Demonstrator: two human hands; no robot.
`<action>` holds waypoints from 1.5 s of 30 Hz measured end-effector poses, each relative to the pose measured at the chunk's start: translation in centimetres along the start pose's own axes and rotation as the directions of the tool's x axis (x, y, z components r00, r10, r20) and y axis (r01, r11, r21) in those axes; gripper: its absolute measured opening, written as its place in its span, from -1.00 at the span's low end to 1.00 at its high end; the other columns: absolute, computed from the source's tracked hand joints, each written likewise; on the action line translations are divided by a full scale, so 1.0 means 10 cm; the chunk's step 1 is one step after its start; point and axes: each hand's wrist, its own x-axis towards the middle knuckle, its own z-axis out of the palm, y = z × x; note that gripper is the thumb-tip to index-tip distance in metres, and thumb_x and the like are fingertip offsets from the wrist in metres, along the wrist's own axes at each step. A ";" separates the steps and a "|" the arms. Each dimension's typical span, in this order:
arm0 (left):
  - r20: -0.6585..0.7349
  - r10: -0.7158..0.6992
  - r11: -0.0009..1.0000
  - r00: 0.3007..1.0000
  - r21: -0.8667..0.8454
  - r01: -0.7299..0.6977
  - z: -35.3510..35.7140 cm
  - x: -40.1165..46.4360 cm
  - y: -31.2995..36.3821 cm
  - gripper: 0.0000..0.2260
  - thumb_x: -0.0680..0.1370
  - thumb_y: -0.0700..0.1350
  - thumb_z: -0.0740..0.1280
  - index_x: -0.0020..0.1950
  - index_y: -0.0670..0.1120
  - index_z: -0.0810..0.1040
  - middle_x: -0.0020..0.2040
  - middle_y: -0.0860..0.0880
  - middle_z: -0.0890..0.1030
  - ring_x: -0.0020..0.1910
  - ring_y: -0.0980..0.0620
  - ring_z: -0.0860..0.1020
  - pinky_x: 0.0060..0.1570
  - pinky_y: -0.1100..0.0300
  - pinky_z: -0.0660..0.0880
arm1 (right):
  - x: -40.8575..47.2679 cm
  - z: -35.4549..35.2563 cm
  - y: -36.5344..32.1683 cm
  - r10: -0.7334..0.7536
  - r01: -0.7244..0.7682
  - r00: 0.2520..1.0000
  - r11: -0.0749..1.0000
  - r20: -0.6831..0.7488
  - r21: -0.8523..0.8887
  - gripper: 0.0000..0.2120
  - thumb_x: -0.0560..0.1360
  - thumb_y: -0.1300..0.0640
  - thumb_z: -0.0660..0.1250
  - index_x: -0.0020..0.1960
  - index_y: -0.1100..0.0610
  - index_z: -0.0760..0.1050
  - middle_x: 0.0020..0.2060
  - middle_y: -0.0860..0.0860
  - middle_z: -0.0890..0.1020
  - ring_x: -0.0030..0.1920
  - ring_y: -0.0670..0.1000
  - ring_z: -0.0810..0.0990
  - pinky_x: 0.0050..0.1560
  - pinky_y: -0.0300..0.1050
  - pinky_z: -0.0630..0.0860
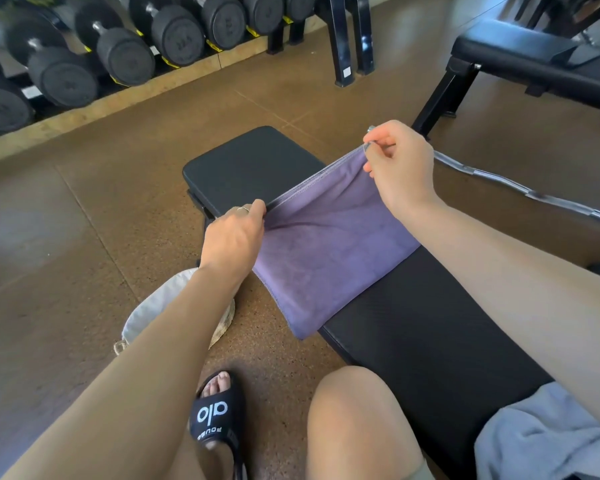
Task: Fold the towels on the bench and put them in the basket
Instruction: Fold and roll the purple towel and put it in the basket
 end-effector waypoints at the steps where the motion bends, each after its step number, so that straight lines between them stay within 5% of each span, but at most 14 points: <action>1: 0.016 0.003 0.999 1.000 0.050 -0.004 0.00 -0.03 -0.01 -0.74 0.42 -0.31 0.50 -0.16 -0.11 0.42 -0.41 -0.03 0.47 -0.50 -0.06 0.31 -0.57 0.23 0.21 | 0.01 -0.01 0.00 -0.005 0.005 1.000 1.000 -0.003 -0.007 -0.83 0.53 0.28 0.25 -0.01 0.11 0.59 -0.18 -0.04 0.65 -0.21 -0.02 0.66 0.00 -0.01 0.60; 4: 0.050 -0.008 0.994 0.999 0.106 0.003 0.00 -0.08 -0.08 -0.70 0.36 -0.35 0.51 -0.12 -0.10 0.43 -0.44 0.00 0.45 -0.50 -0.03 0.24 -0.53 0.26 0.11 | 0.02 -0.05 0.04 -0.013 0.013 1.000 0.999 -0.003 -0.034 -0.83 0.54 0.28 0.24 0.00 0.13 0.59 -0.17 0.01 0.64 -0.19 0.00 0.66 -0.02 -0.05 0.61; 10: 0.016 0.013 0.999 1.000 0.037 -0.013 -0.17 -0.12 -0.26 -0.93 0.58 -0.27 0.30 0.02 -0.13 0.50 -0.17 -0.08 0.56 -0.27 -0.17 0.53 -0.48 0.09 0.34 | 0.05 -0.05 0.16 0.032 -0.036 0.998 0.996 -0.046 -0.086 -0.82 0.53 0.29 0.24 0.00 0.13 0.59 -0.14 0.03 0.65 -0.12 0.06 0.66 0.03 0.05 0.60; 15: -0.037 0.064 0.998 0.997 -0.022 -0.064 -0.37 -0.20 -0.36 -0.88 0.67 -0.13 0.22 0.11 -0.10 0.53 -0.04 -0.07 0.60 -0.17 -0.20 0.58 -0.41 0.04 0.46 | 0.05 -0.08 0.16 0.027 -0.034 0.998 0.993 -0.064 -0.116 -0.81 0.52 0.29 0.23 -0.01 0.12 0.59 -0.11 0.07 0.65 -0.11 0.08 0.65 0.04 0.03 0.59; 26: -0.106 0.185 0.979 0.977 -0.071 -0.193 -1.06 -0.35 -0.44 -0.85 0.66 -0.04 0.25 0.12 -0.08 0.53 0.01 -0.05 0.61 -0.07 -0.17 0.60 -0.30 -0.04 0.54 | 0.05 -0.27 -0.23 -0.090 0.062 0.974 0.989 -0.209 -0.136 -0.81 0.56 0.31 0.23 0.02 0.16 0.59 -0.03 0.09 0.63 -0.06 -0.02 0.57 -0.12 -0.49 0.35; 31: -0.148 0.247 0.963 0.957 -0.069 -0.260 -1.52 -0.34 -0.49 -0.74 0.65 0.02 0.15 0.11 -0.11 0.53 0.01 -0.10 0.62 -0.07 -0.22 0.60 -0.23 -0.09 0.56 | 0.04 -0.43 -0.52 -0.122 0.112 0.959 0.992 -0.254 -0.056 -0.81 0.54 0.28 0.19 -0.05 0.05 0.53 -0.09 0.11 0.64 -0.12 0.12 0.64 -0.04 -0.11 0.58; 45: -0.263 0.247 0.941 0.933 -0.164 -0.296 -2.16 -0.40 -0.51 -0.87 0.64 -0.19 0.28 0.18 -0.17 0.46 0.00 -0.18 0.63 -0.05 -0.25 0.58 -0.08 -0.07 0.49 | -0.02 -0.84 -0.90 -0.078 0.093 0.952 0.995 -0.297 0.035 -0.78 0.49 0.28 0.12 -0.03 0.07 0.50 -0.13 0.16 0.64 -0.28 0.06 0.67 -0.14 0.05 0.64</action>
